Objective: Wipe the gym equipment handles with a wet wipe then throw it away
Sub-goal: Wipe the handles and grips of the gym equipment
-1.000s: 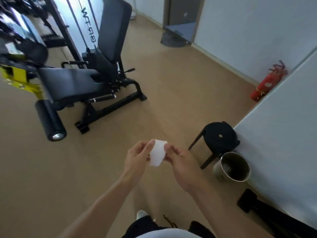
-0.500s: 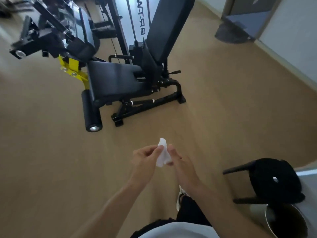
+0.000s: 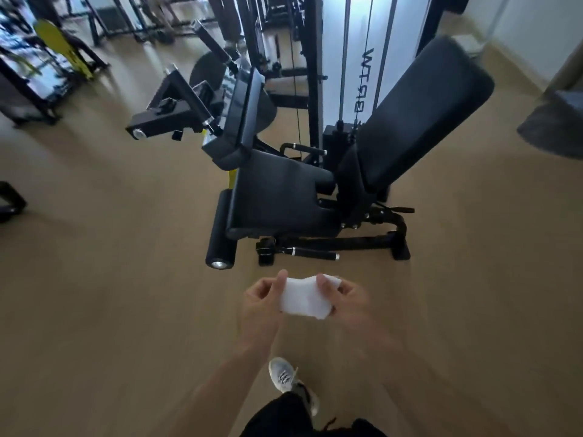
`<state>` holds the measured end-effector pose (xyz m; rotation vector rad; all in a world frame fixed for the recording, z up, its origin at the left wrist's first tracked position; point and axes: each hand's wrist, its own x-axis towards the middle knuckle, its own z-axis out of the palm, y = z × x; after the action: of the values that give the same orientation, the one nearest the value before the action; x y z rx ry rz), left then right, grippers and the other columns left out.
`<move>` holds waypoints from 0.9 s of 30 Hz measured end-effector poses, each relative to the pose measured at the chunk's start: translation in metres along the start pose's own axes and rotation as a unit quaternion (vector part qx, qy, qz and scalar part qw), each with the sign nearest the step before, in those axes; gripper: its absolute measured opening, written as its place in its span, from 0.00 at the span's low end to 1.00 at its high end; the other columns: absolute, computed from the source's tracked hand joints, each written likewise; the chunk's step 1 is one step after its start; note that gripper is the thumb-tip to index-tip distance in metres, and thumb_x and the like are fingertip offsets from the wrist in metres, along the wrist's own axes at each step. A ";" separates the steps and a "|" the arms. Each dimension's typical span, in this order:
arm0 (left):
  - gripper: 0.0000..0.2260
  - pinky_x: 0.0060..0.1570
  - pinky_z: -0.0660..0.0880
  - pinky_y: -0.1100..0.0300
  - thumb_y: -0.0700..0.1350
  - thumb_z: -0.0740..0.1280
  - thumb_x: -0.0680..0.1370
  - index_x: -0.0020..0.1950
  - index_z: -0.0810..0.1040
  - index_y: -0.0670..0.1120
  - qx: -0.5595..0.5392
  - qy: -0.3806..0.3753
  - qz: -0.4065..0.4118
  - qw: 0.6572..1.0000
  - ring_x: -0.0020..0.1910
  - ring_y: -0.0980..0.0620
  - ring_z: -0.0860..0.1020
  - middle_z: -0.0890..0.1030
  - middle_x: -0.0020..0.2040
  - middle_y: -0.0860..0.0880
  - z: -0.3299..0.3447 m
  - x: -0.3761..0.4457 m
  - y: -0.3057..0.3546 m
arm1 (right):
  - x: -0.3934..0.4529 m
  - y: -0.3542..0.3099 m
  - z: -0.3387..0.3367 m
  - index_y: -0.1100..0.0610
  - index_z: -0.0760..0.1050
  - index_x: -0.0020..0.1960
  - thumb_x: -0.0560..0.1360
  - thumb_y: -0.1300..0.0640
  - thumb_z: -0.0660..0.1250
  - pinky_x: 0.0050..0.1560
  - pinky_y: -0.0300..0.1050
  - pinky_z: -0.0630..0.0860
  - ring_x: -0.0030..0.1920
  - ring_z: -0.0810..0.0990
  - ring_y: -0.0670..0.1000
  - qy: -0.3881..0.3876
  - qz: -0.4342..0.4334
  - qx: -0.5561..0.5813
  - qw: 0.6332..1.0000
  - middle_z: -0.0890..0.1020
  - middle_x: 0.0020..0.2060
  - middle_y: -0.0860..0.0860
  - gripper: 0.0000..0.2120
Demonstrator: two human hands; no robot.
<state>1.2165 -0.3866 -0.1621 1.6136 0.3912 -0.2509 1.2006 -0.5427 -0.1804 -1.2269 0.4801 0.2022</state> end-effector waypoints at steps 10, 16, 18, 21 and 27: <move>0.19 0.41 0.79 0.53 0.60 0.70 0.76 0.41 0.81 0.44 -0.029 0.052 0.030 0.998 0.38 0.49 0.81 0.83 0.38 0.46 -0.030 0.161 0.062 | 0.151 -0.083 0.089 0.66 0.81 0.53 0.76 0.44 0.71 0.55 0.59 0.82 0.47 0.86 0.58 -0.048 0.014 -0.005 0.999 0.85 0.48 0.63 0.23; 0.09 0.33 0.75 0.66 0.50 0.73 0.76 0.49 0.82 0.46 -0.069 0.064 0.061 0.994 0.38 0.53 0.81 0.83 0.40 0.50 -0.051 0.224 0.117 | 0.218 -0.142 0.132 0.62 0.79 0.61 0.81 0.54 0.66 0.52 0.52 0.83 0.52 0.86 0.56 -0.155 0.011 0.000 0.988 0.86 0.53 0.58 0.14; 0.07 0.37 0.77 0.61 0.52 0.74 0.73 0.46 0.83 0.49 -0.073 0.070 0.067 0.993 0.41 0.50 0.83 0.84 0.39 0.51 -0.056 0.238 0.135 | 0.238 -0.157 0.141 0.63 0.80 0.61 0.80 0.57 0.67 0.49 0.48 0.84 0.53 0.86 0.58 -0.190 0.000 0.010 0.982 0.85 0.54 0.60 0.13; 0.05 0.42 0.77 0.46 0.50 0.73 0.75 0.41 0.83 0.51 -0.087 0.099 0.075 0.989 0.38 0.48 0.81 0.82 0.37 0.50 -0.054 0.268 0.162 | 0.280 -0.180 0.160 0.62 0.82 0.58 0.77 0.53 0.70 0.50 0.54 0.84 0.53 0.85 0.63 -0.202 -0.009 -0.008 0.979 0.85 0.53 0.63 0.15; 0.09 0.45 0.75 0.57 0.44 0.66 0.81 0.42 0.75 0.44 -0.141 0.235 0.086 0.958 0.31 0.59 0.77 0.78 0.31 0.54 -0.040 0.321 0.188 | 0.346 -0.229 0.190 0.66 0.80 0.49 0.72 0.46 0.73 0.51 0.59 0.83 0.47 0.85 0.60 -0.168 -0.068 -0.044 0.982 0.85 0.45 0.61 0.22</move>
<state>1.5816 -0.3240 -0.1114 1.4028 0.6165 0.3188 1.6444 -0.4779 -0.0953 -1.2772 0.0946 0.3098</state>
